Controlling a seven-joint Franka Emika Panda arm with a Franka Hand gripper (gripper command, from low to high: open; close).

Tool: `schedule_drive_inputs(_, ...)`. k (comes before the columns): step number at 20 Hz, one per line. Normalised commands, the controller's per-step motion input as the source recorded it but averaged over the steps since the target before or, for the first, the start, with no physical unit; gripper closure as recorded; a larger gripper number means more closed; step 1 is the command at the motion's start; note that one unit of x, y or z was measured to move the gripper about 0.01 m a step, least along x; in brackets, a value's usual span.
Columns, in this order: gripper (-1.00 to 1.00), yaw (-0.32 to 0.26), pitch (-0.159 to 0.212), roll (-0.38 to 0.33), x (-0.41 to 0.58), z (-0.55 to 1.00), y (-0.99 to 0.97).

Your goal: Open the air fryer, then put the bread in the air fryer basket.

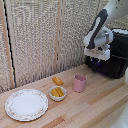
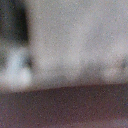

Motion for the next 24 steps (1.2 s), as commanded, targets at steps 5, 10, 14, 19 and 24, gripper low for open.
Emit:
schedule_drive_inputs(5, 1.00, -0.094, -0.062, 0.000, -0.276, 0.55, 0.69)
schedule_drive_inputs(10, 1.00, -0.047, -0.024, -0.024, -0.437, 0.41, 0.71)
schedule_drive_inputs(14, 1.00, -0.003, -0.014, -0.045, -0.549, 0.33, 0.77)
schedule_drive_inputs(19, 1.00, 0.000, -0.033, -0.090, -0.522, 0.08, 0.74)
schedule_drive_inputs(24, 1.00, 0.000, -0.032, -0.093, -0.219, -0.15, 0.42)
